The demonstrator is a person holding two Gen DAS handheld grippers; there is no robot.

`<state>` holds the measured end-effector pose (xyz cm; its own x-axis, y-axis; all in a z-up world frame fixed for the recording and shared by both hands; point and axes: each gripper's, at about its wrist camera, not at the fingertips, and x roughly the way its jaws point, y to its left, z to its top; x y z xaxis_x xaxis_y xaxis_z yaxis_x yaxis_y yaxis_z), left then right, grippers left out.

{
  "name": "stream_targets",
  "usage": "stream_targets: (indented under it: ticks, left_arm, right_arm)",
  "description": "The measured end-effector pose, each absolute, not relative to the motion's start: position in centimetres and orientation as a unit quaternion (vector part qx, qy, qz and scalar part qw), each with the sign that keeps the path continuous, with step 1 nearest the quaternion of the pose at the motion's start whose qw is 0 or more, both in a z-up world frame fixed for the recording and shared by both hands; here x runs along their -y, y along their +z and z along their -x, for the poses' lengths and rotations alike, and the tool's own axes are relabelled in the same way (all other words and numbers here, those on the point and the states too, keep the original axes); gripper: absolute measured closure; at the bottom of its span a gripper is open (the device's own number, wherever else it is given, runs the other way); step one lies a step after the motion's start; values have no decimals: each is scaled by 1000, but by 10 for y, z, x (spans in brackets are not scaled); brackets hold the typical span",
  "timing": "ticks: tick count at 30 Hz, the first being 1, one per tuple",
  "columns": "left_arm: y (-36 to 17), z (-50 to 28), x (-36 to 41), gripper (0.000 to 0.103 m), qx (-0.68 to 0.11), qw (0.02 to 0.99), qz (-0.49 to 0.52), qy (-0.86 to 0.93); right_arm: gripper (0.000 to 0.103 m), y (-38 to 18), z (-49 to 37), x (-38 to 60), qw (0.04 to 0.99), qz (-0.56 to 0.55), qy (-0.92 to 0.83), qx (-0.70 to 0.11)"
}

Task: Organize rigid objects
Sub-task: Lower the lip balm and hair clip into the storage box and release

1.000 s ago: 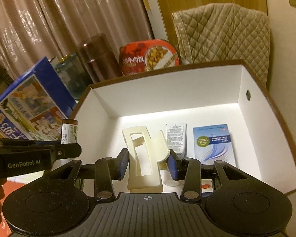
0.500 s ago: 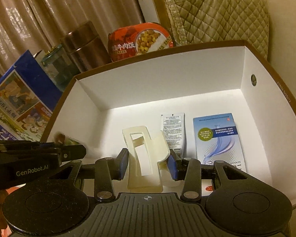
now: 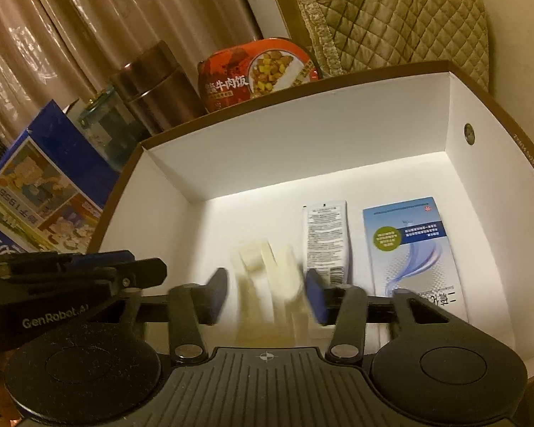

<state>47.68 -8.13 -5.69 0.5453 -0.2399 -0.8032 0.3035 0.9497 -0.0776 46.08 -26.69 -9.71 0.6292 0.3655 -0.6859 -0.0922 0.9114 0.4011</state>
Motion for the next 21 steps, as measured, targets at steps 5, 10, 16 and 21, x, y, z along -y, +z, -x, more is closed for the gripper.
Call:
stream_targets:
  ticks: [5, 10, 16, 21]
  left_arm:
    - [-55, -474, 77, 69, -455, 877, -27, -151]
    - [-54, -469, 74, 68, -455, 878, -25, -148]
    - [-51, -462, 73, 63, -457, 878, -22, -144]
    - [-44, -452, 69, 60, -453, 880, -12, -142]
  right_arm:
    - [41, -93, -457, 268, 890, -157, 129, -409]
    - [40, -93, -452, 272, 890, -153, 124, -411]
    - [40, -89, -445, 275, 892, -153, 123, -408]
    - [40, -82, -436, 279, 898, -148, 118, -398]
